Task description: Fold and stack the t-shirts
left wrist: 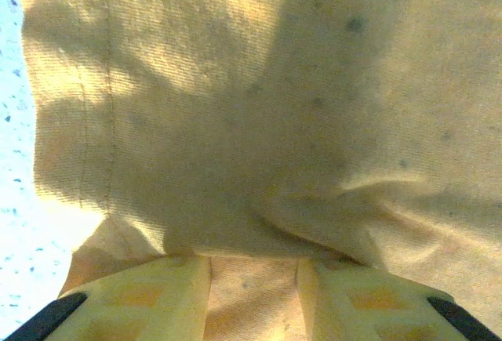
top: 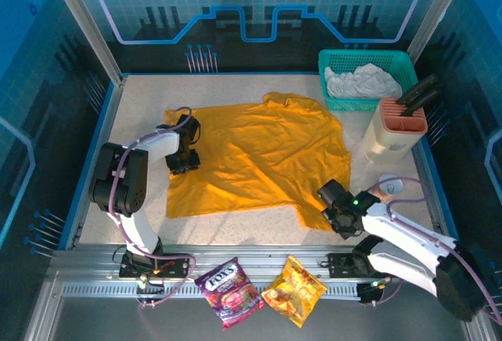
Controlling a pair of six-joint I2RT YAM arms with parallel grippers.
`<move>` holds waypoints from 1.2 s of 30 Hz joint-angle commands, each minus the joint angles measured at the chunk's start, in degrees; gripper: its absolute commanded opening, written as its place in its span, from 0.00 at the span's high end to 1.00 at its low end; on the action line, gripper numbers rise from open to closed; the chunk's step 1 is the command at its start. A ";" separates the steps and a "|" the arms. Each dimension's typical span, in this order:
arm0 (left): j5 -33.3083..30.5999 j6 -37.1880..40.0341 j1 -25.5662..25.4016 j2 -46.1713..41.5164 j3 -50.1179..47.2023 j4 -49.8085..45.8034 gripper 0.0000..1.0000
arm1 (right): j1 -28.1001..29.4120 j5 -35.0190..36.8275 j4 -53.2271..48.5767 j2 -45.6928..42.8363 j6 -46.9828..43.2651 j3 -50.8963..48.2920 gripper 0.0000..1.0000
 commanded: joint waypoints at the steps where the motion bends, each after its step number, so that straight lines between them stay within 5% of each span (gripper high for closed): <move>1: 1.02 -0.03 0.82 1.96 -0.68 1.80 0.63 | 1.26 0.79 -5.07 -3.00 11.22 -2.08 1.00; 7: 1.64 0.66 1.34 1.71 -0.56 1.88 0.63 | 4.32 -3.51 -2.91 -4.13 17.00 -3.65 1.00; 15: -0.08 1.25 2.56 -1.06 1.02 0.07 0.63 | 5.93 0.24 -7.70 -7.63 13.59 6.93 1.00; 18: -0.46 1.51 2.93 -2.14 2.30 -0.73 0.57 | 2.76 4.88 -4.69 -8.32 4.07 10.75 1.00; 21: -0.94 1.64 2.90 -3.68 3.52 -1.67 0.47 | -7.59 1.86 3.44 -5.89 -15.43 14.19 0.94; 25: -2.37 1.73 2.89 -5.29 5.46 -3.35 0.31 | -21.56 -9.72 12.81 7.43 -41.56 21.90 0.92; 28: -2.02 1.55 2.84 -4.33 7.29 -4.09 0.28 | -23.75 -11.96 8.95 24.37 -55.97 35.00 1.00; 31: -1.11 0.63 2.66 -1.71 9.10 -3.89 0.34 | -23.09 -10.50 6.12 38.57 -63.16 45.29 1.00; 36: -0.64 -0.10 2.66 4.16 13.34 -3.79 0.52 | -23.37 -5.05 7.65 50.29 -64.15 51.71 1.00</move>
